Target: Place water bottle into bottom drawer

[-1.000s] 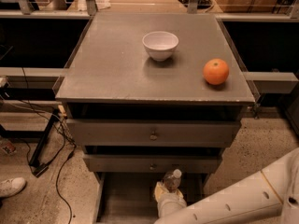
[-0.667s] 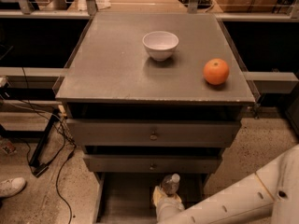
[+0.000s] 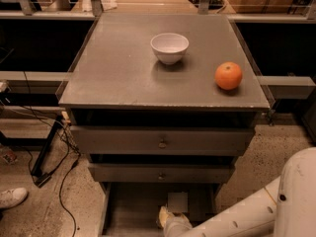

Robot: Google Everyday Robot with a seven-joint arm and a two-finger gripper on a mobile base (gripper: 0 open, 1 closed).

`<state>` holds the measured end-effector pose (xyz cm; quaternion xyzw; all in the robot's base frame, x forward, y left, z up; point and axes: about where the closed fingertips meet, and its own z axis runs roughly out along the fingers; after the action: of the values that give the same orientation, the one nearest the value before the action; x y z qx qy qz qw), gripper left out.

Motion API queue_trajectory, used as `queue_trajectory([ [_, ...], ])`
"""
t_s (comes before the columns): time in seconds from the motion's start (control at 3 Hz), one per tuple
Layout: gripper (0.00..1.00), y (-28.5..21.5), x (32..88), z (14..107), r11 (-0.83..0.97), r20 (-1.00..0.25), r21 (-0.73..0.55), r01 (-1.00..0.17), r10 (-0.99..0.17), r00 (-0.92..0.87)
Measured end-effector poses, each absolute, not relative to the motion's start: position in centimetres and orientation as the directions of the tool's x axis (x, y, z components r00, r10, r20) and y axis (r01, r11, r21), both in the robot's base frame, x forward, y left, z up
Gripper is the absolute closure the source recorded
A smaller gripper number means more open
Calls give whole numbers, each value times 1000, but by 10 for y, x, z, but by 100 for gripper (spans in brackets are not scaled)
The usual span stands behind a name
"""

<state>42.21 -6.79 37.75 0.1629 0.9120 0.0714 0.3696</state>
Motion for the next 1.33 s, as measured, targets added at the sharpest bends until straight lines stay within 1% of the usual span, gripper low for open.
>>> queue_trajectory([
  [0.33, 100, -68, 422, 377, 937, -651, 251, 244, 350, -674],
  [0.67, 100, -64, 418, 363, 930, -650, 248, 270, 366, -665],
  [1.33, 100, -66, 432, 323, 906, -666, 239, 351, 416, -620],
])
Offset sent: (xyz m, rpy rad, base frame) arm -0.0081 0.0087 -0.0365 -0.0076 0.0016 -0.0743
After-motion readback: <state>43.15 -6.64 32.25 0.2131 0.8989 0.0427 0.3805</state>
